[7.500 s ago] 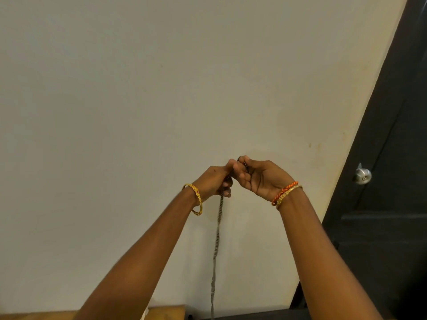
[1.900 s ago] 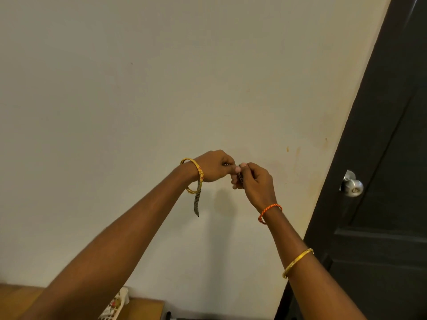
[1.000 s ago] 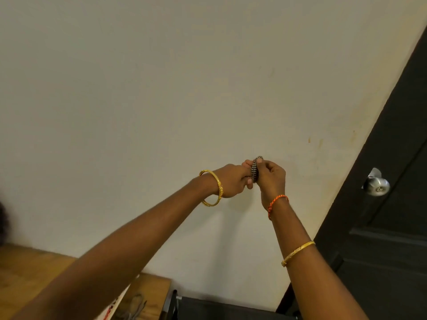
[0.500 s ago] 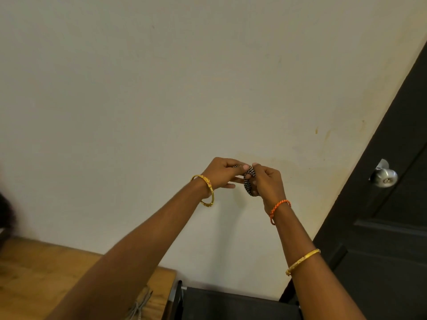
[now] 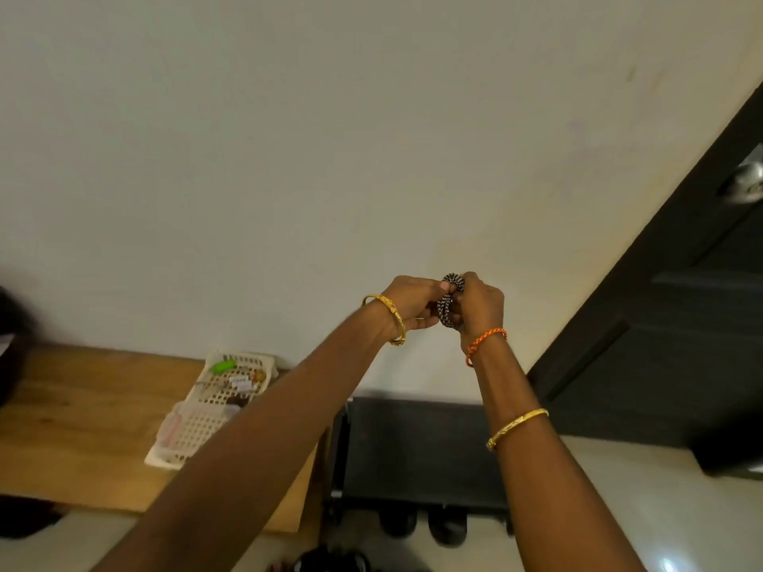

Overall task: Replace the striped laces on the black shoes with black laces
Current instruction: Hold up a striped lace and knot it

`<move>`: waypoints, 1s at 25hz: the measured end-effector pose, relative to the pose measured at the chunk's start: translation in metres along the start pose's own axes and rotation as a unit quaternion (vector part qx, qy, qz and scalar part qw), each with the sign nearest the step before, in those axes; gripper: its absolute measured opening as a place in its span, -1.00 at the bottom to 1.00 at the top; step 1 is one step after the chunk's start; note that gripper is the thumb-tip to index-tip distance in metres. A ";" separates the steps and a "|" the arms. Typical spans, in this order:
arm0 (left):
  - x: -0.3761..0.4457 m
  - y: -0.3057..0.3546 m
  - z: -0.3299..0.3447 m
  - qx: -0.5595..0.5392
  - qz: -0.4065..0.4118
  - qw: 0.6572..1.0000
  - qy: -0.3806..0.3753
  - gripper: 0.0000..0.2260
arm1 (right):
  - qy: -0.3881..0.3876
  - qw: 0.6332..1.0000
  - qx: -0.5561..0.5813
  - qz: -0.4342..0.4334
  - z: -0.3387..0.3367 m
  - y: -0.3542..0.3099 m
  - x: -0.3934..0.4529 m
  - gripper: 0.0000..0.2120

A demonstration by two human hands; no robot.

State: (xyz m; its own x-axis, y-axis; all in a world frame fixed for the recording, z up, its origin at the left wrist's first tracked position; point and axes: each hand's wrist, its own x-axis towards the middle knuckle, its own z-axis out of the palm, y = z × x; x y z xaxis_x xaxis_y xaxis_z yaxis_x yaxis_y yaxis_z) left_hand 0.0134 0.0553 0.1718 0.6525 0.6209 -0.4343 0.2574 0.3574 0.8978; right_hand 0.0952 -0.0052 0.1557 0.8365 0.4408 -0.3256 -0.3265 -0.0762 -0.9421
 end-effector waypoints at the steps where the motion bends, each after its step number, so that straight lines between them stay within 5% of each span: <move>1: 0.004 -0.019 -0.002 0.011 -0.030 0.999 0.016 -0.84 | 0.012 1.000 -0.012 0.025 0.000 0.023 0.000 -0.69; 3: 0.011 -0.054 -0.010 0.032 -0.080 0.995 0.048 -0.93 | 0.035 0.996 -0.046 0.068 0.002 0.065 -0.003 -0.70; 8: 0.015 -0.138 -0.073 0.160 -0.122 0.975 0.095 -0.74 | 0.075 0.982 -0.153 0.078 0.043 0.165 -0.027 -0.79; 18: 0.033 -0.270 -0.320 0.290 -0.189 0.931 0.115 -0.77 | -0.131 0.929 -0.338 0.079 0.210 0.338 -0.100 -0.78; 25: 0.070 -0.327 -0.433 0.326 -0.203 0.920 0.078 -0.84 | -0.145 0.858 -0.492 0.008 0.297 0.421 -0.094 -0.80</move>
State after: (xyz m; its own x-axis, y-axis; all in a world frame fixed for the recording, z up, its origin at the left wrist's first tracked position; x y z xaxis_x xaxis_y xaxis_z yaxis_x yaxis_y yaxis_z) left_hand -0.3337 0.2835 -0.1839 0.3104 0.6399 -0.7030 0.8638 0.1189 0.4896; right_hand -0.2520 0.1873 -0.1866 0.6443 0.6262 -0.4391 0.3128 -0.7397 -0.5959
